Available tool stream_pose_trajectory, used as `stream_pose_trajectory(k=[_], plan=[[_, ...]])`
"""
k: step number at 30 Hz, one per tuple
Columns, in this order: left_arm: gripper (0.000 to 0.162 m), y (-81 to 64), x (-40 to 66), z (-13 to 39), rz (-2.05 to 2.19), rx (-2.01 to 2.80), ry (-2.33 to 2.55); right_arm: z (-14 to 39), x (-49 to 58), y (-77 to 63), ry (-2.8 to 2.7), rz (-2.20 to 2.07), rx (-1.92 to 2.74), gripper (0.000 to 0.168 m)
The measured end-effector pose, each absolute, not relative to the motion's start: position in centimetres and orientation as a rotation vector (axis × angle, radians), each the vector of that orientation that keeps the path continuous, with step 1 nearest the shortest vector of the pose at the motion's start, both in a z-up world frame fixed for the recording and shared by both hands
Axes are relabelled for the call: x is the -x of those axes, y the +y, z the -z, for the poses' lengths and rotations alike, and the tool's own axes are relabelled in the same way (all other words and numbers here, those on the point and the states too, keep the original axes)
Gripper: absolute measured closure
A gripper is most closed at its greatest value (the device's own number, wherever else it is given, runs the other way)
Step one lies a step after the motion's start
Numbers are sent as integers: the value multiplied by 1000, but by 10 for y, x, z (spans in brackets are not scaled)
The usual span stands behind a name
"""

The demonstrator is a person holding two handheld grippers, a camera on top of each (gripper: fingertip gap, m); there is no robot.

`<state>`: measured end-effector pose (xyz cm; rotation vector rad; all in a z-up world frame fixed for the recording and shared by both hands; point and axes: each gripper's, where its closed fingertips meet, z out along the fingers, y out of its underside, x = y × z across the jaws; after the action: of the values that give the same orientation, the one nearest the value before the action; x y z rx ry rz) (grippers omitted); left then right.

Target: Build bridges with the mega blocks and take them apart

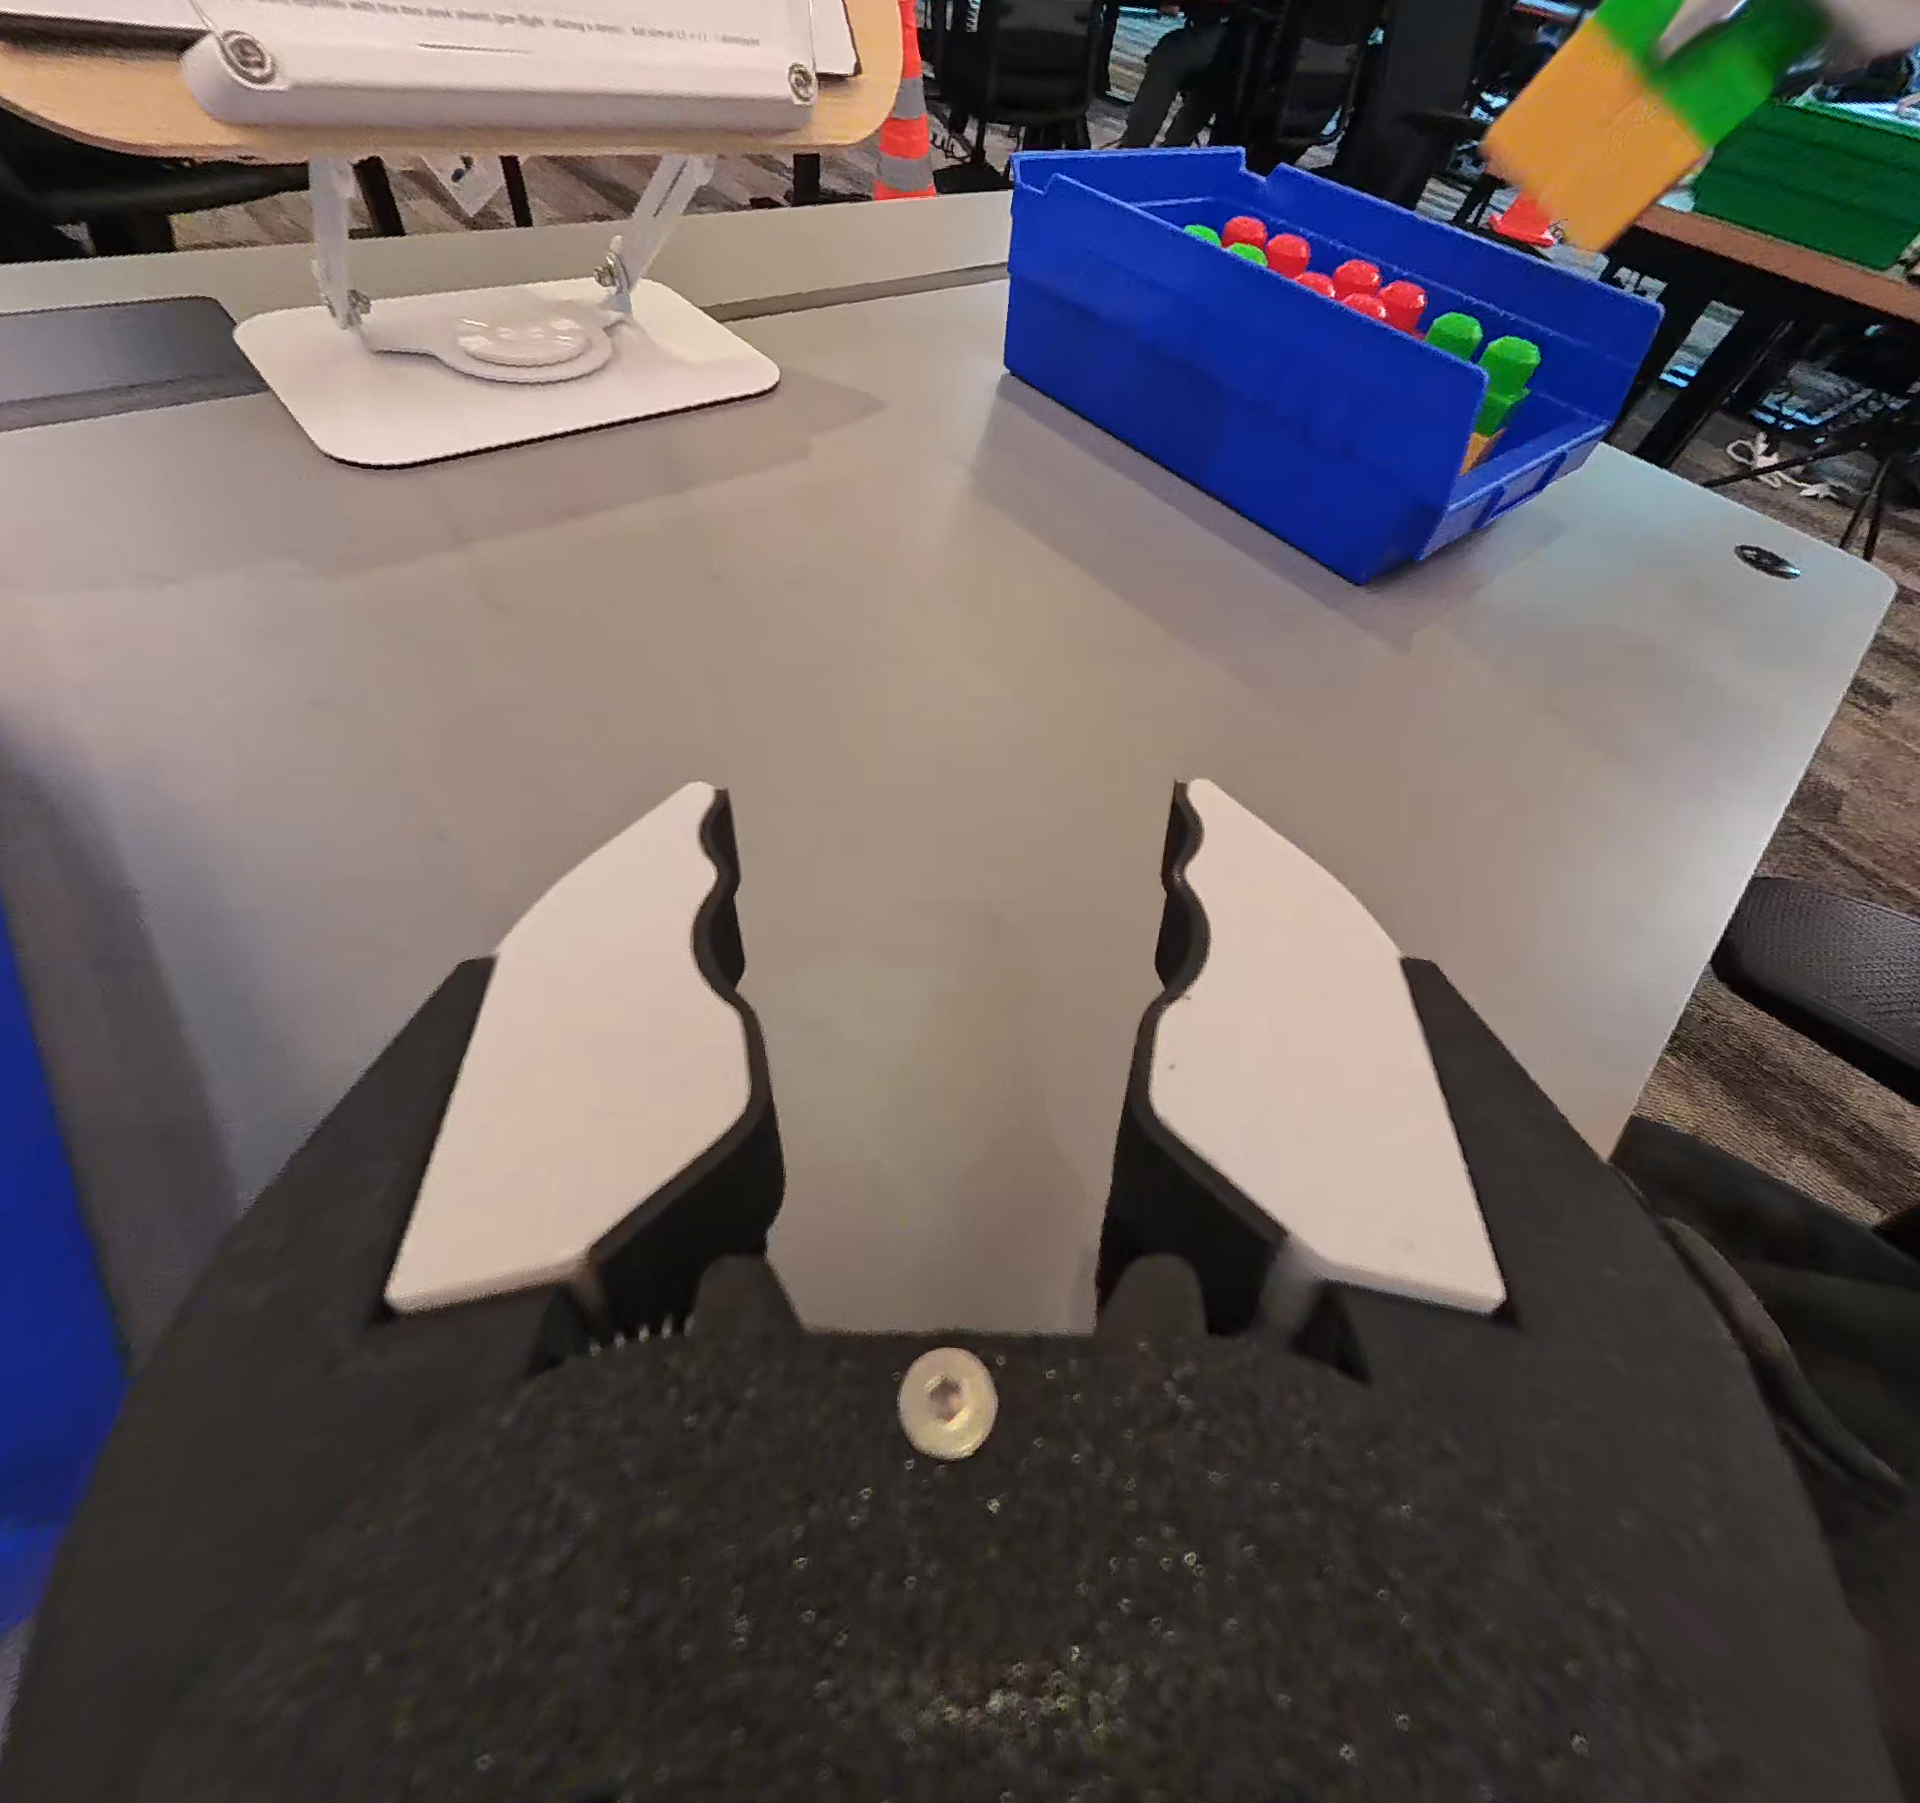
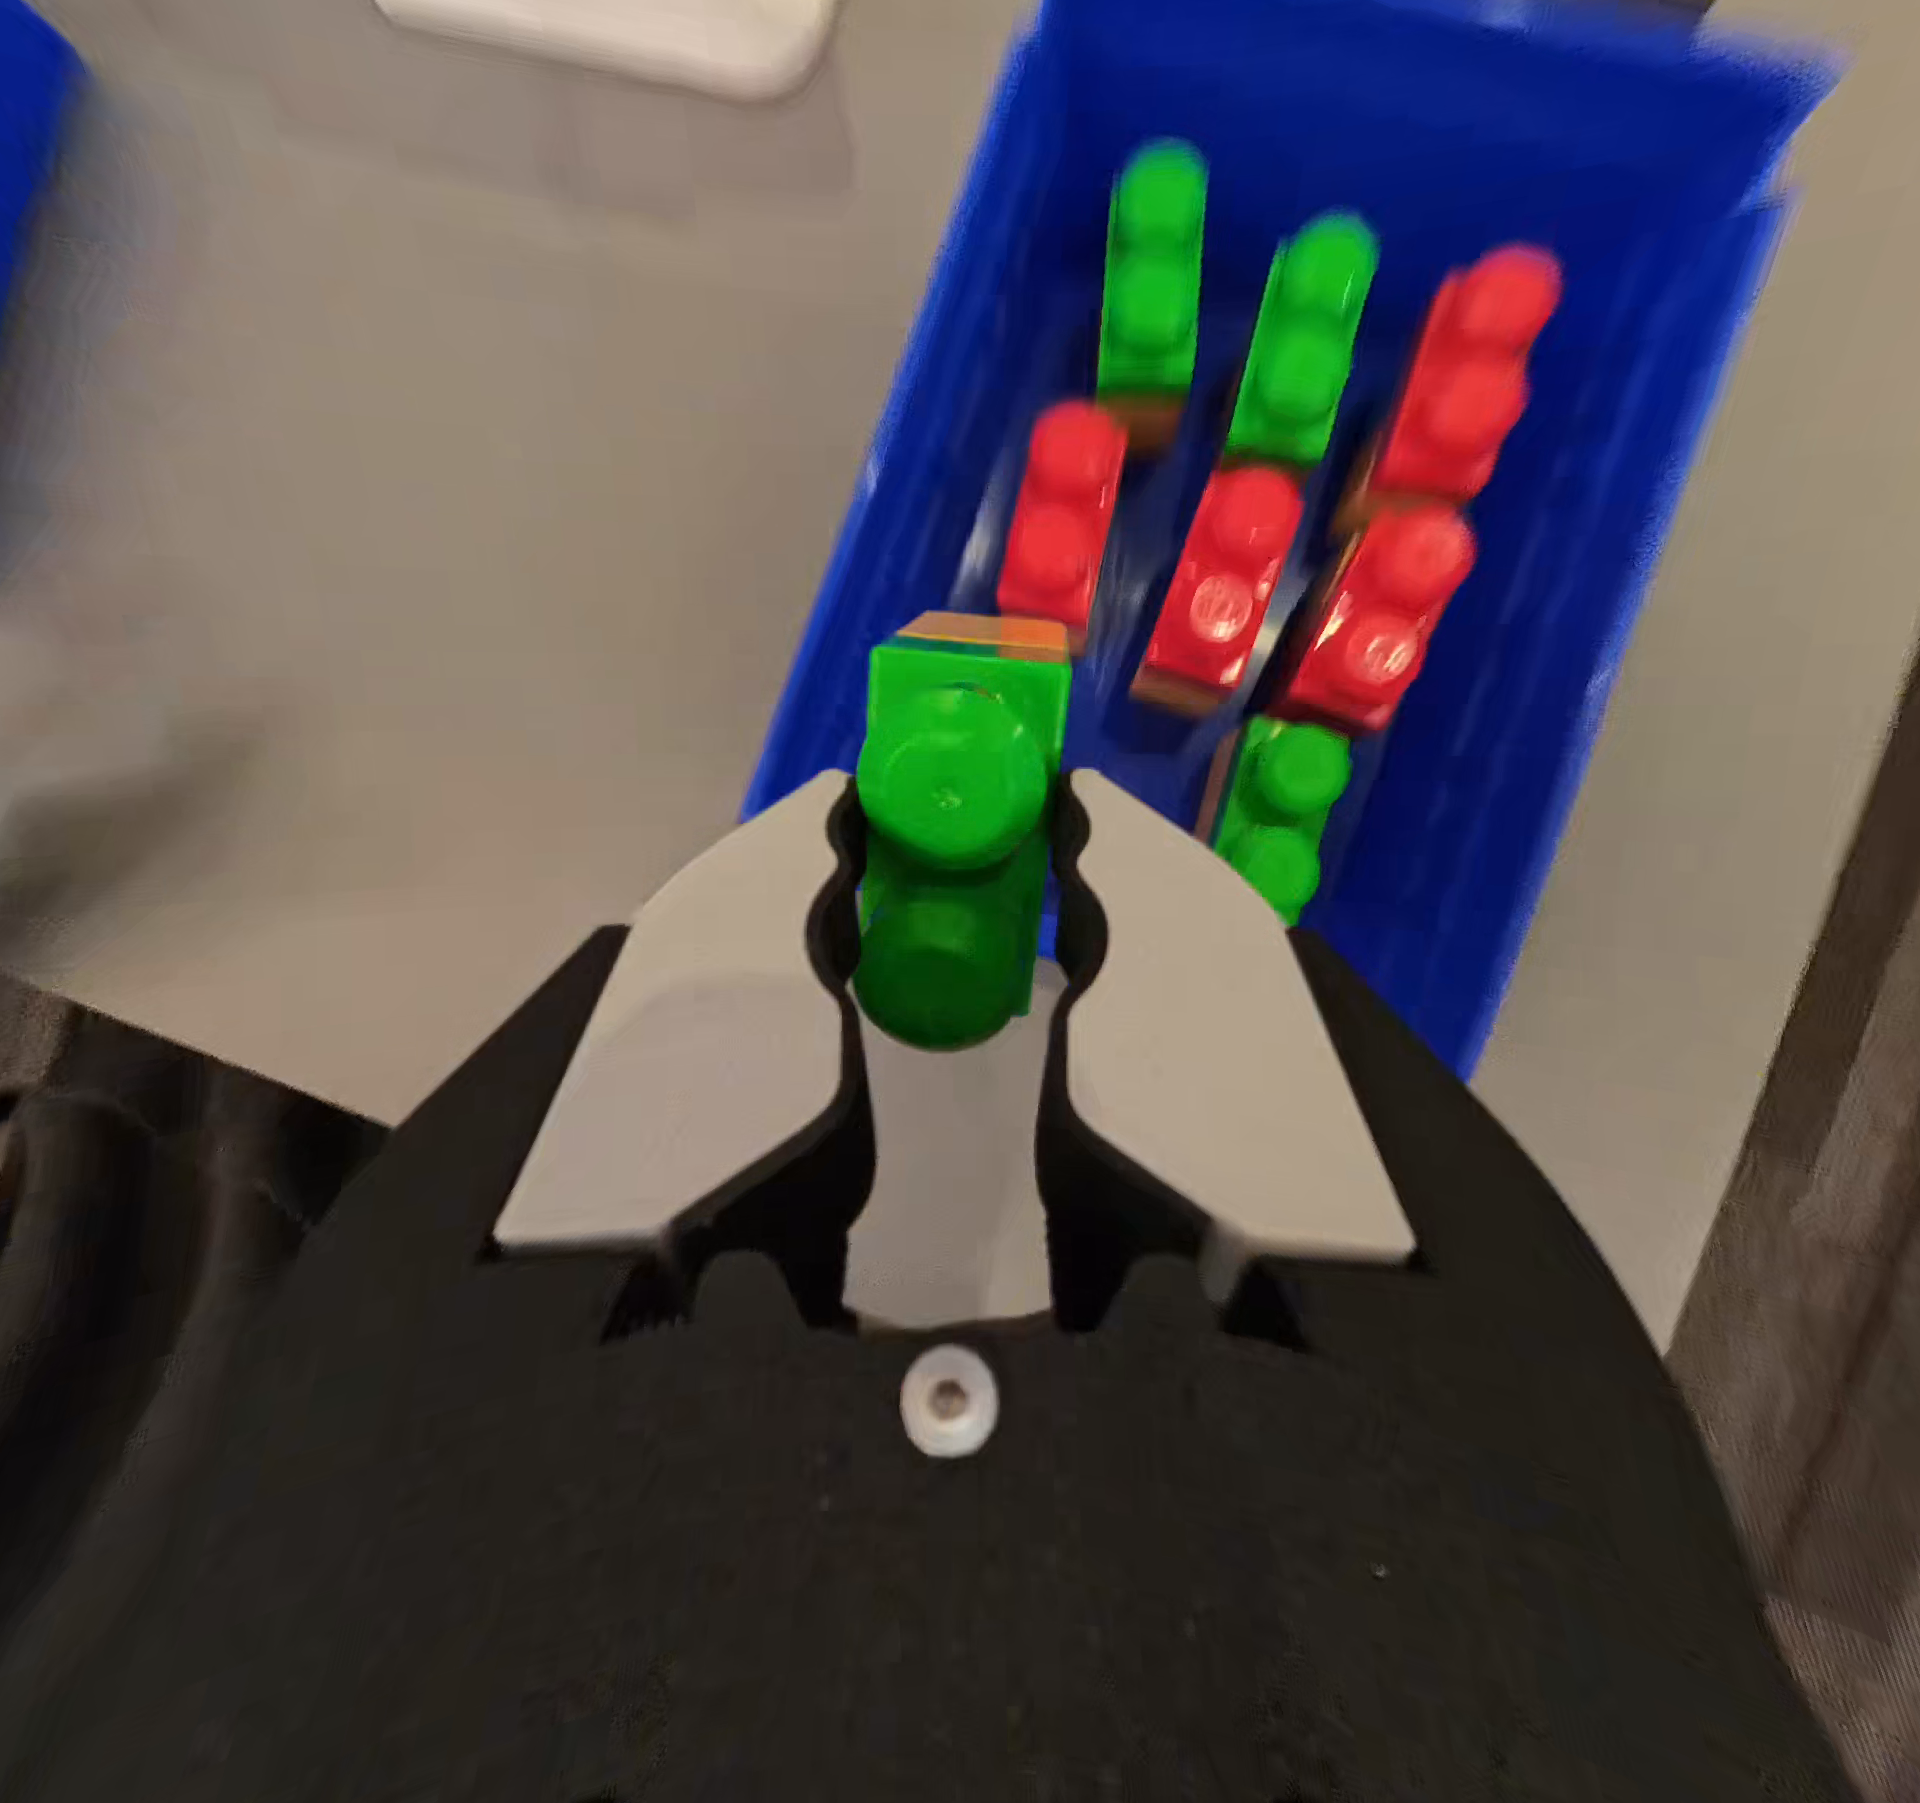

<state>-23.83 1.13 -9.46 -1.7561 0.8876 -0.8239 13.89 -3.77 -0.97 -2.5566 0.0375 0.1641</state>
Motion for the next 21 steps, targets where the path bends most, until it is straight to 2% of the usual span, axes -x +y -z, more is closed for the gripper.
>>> stream_pose_trajectory(k=[4,9,18,19,21], plan=[[85,8,230,90,857,1754,910,78,-149,-27,98,-106,2801,134],[87,3,221,76,852,1708,940,124,-149,-17,174,-44,2889,134],[87,5,210,83,862,1726,972,147,-146,-11,218,-69,2876,134],[87,6,209,85,877,1734,971,147,-146,-11,216,-66,2871,132],[87,6,206,88,905,1750,974,144,-145,-12,217,-71,2854,111]])
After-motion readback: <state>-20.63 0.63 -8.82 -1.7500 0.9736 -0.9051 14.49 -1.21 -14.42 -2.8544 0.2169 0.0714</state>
